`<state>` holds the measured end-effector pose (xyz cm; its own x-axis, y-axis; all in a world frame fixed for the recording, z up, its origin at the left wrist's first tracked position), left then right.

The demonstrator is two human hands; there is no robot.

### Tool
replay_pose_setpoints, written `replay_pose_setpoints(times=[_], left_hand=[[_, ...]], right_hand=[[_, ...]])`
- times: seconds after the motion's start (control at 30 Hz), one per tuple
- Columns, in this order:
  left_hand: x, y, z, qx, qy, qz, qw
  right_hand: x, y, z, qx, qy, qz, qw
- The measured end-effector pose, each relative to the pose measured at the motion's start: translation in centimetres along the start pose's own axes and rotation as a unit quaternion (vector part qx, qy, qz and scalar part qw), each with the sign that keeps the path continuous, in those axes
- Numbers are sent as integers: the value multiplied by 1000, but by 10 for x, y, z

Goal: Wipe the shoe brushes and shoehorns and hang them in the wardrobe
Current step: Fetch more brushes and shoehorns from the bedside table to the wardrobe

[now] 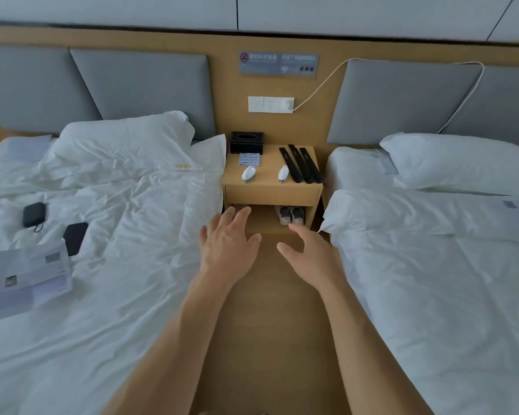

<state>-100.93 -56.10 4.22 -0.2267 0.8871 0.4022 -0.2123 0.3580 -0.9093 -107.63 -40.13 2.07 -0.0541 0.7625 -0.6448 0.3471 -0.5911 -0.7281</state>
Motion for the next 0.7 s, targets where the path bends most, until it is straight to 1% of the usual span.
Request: replay_pose_setpoints(times=[0.3,0.5,0.7], left_hand=[[-32,34,141,-6,21,-24,999],[-62,47,264,-24,67,-43,997],[-96,50,380,-52,89,-46,994]], right_hand=[[-19,-3,127,18,39,19,999],[-57,-6,222,50,68,28,996],[-98,-12,305,67,96,37,992]])
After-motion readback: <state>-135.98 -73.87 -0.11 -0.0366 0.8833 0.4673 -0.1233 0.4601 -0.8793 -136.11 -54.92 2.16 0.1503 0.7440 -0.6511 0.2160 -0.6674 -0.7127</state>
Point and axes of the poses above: each hand's wrist, its own z-axis towards the middle knuckle, its own y-axis out of the palm, x = y × z, the point moved 1 cm from there along z, towards the middle knuckle, and after that the axes turned 10 degrees about y, right-handed, at the moved point
